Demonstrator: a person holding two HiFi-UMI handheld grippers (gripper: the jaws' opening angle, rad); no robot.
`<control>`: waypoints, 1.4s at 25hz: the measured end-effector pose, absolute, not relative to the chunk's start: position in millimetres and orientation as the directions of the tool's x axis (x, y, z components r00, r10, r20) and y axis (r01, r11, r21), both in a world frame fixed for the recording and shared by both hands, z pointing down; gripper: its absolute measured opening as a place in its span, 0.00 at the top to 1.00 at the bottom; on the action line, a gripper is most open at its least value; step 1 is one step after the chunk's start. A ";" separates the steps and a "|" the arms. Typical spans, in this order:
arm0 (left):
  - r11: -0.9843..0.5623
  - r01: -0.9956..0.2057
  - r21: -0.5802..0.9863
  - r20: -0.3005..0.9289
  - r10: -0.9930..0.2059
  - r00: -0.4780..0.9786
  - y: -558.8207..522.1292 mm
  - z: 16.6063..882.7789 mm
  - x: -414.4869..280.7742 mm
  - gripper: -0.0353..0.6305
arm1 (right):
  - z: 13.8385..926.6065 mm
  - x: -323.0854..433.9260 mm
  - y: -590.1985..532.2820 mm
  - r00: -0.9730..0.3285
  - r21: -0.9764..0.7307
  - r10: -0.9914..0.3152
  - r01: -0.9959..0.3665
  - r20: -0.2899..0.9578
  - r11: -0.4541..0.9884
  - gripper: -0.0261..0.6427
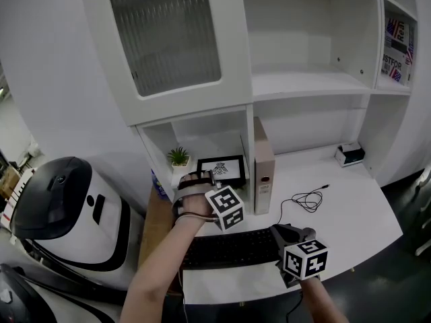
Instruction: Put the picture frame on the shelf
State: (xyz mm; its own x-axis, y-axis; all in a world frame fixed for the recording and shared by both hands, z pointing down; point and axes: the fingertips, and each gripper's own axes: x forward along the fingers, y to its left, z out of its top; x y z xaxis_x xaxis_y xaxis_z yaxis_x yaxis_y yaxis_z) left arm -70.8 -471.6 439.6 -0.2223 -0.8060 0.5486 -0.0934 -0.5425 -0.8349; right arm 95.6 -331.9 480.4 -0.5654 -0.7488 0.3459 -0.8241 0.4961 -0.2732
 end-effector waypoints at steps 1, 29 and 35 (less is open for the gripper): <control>-0.544 -0.099 -0.833 0.551 -0.803 -0.226 -472.3 439.5 -70.8 0.76 | 481.1 95.7 -331.9 -0.566 -0.275 -0.748 -0.824 0.347 0.496 0.96; -0.366 -0.423 -0.829 0.427 -0.903 -0.056 -413.0 398.4 -70.8 0.68 | 473.3 80.6 -322.1 -0.595 -0.270 -0.733 -0.803 0.331 0.530 0.96; -0.347 -0.560 -0.753 0.433 -0.901 -0.024 -385.2 405.5 -81.3 0.70 | 467.8 72.2 -313.2 -0.603 -0.263 -0.732 -0.798 0.318 0.543 0.96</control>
